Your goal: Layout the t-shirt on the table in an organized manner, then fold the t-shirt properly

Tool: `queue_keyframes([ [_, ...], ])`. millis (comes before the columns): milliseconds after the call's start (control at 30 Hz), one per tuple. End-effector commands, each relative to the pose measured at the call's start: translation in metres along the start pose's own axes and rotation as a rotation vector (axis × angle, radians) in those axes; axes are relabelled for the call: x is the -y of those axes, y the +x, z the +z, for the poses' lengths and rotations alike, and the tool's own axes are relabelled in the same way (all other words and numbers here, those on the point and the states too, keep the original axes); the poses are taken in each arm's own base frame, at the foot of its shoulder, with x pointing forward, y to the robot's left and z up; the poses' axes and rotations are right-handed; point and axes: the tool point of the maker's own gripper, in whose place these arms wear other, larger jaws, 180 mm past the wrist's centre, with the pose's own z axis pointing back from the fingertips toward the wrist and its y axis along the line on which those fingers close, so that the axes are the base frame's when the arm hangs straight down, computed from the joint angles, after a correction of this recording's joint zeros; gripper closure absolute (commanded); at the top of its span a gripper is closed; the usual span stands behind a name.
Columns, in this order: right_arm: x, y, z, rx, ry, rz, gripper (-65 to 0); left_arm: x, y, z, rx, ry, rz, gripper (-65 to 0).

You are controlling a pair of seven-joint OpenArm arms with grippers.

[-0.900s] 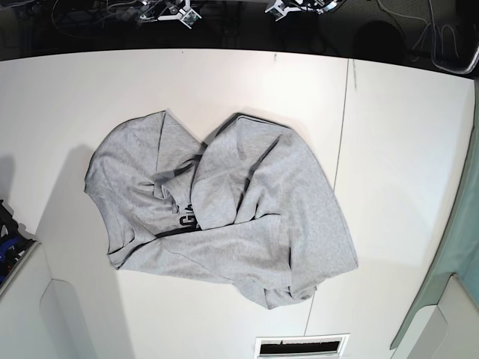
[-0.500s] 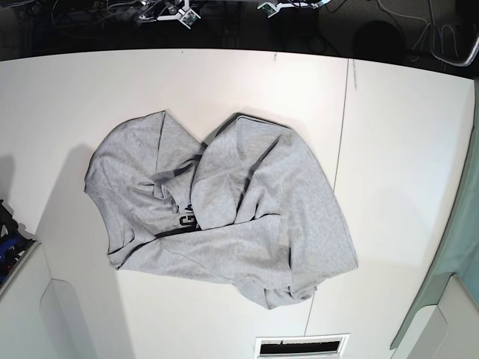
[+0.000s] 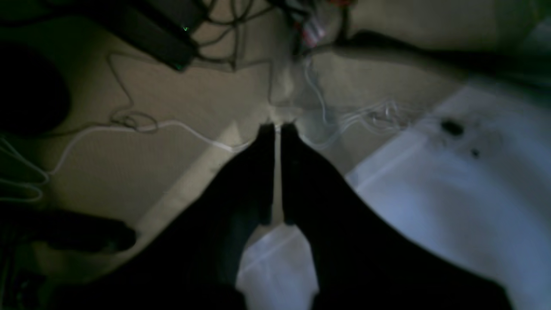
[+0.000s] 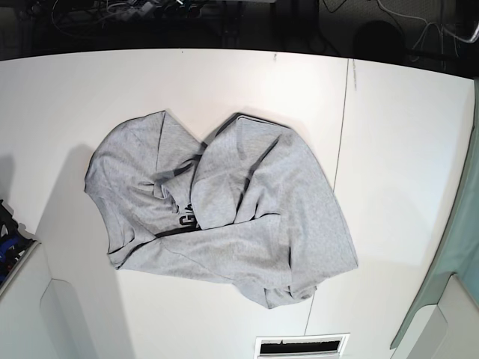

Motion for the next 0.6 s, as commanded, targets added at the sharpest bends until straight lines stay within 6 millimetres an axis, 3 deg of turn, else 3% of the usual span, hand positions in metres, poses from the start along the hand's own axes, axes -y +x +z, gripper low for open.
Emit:
queue_keyframes([
  [0, 0.0, -0.005, 0.006, 0.018, -0.007, 0.002, 0.0, 0.004, 0.0, 0.003, 0.029, -0.006, 0.014, -3.1],
  [100, 0.005, -0.01, 0.023, 0.068, -0.032, -0.036, 0.0, -0.005, 0.003, 0.019, 0.117, 0.024, 0.088, -3.8],
  [233, 0.017, 0.002, 0.053, 0.171, -0.06, -0.115, 0.0, -0.028, 0.01, 0.05, 0.244, 0.067, 0.195, -10.5],
  [400, 0.034, 0.039, 0.107, 0.355, -0.079, -0.149, 0.0, -0.053, 0.025, 0.112, 0.441, 0.099, 0.28, -12.1],
  [567, 0.06, 0.086, 0.165, 0.537, -0.115, -0.187, 0.0, -0.089, 0.032, 0.186, 0.602, 0.253, 0.329, -12.2],
])
